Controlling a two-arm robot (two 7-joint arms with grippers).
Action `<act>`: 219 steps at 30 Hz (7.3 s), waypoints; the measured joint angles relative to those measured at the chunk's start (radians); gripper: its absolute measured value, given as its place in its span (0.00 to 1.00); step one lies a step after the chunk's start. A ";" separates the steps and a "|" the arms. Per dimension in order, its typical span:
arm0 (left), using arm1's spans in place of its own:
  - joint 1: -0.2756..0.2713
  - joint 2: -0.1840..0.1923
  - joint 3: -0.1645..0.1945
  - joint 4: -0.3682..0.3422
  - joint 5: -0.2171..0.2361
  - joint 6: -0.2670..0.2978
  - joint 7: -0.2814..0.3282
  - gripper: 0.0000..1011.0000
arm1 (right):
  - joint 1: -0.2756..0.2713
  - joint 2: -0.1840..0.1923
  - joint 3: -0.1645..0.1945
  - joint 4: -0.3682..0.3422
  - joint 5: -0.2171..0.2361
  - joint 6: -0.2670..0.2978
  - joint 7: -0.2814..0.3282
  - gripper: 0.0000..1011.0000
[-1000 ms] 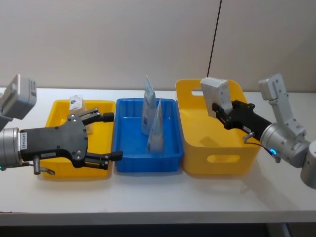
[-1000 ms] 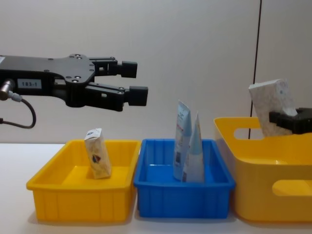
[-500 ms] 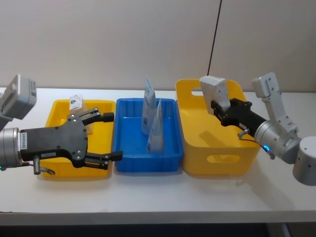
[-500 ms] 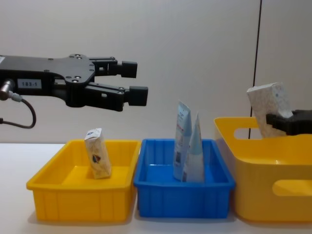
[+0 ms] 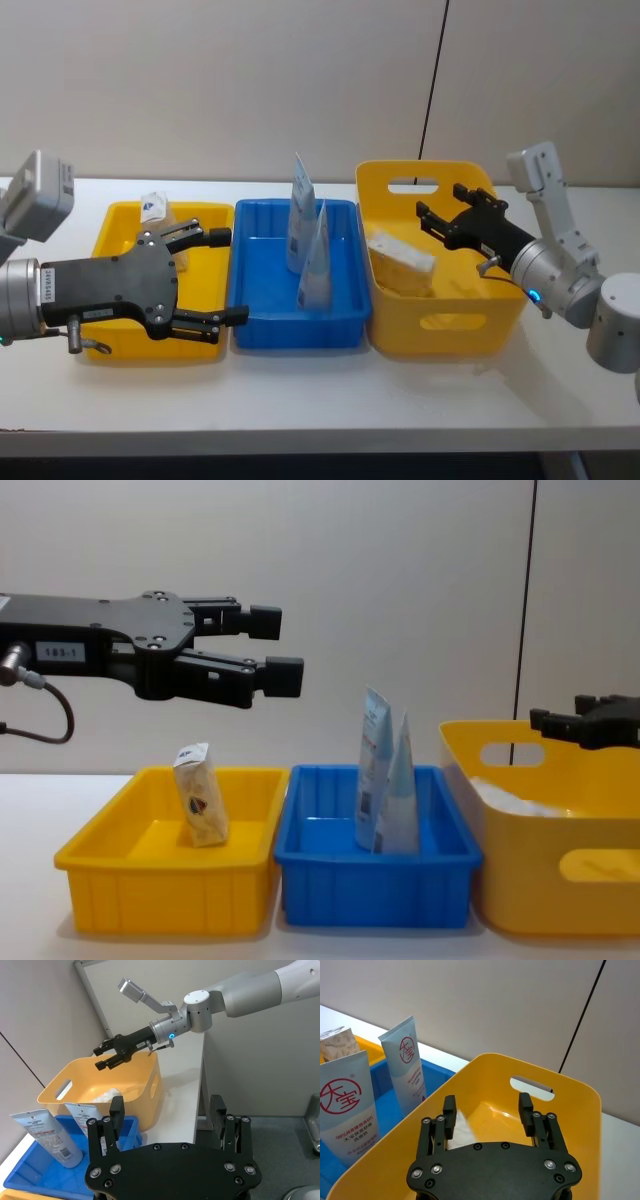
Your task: Bimanual collaborative sorting of washing and personal care products
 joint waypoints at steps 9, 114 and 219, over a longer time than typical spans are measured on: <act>0.000 0.000 0.000 0.000 0.000 0.000 0.000 0.99 | -0.013 -0.001 0.011 -0.018 -0.001 0.009 -0.006 0.94; 0.000 0.000 0.000 0.000 0.000 0.000 0.000 0.99 | -0.153 -0.206 -0.034 -0.164 -0.124 0.046 -0.099 0.99; 0.000 0.000 0.000 0.000 0.000 0.000 0.000 0.99 | -0.185 -0.196 0.113 -0.390 -0.122 0.048 -0.047 0.02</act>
